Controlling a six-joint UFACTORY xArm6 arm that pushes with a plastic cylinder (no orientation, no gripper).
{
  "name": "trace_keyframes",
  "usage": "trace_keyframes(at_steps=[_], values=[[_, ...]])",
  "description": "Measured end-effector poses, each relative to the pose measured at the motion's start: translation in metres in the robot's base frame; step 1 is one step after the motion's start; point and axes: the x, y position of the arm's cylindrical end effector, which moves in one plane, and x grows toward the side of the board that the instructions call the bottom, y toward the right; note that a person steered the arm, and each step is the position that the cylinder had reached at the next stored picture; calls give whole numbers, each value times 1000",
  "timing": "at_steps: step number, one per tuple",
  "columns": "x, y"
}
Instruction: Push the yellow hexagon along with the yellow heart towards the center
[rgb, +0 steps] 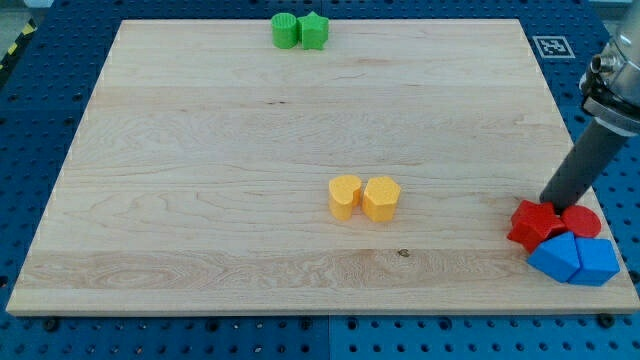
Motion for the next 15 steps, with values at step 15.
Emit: trace_keyframes(at_steps=[15], values=[[37, -193]])
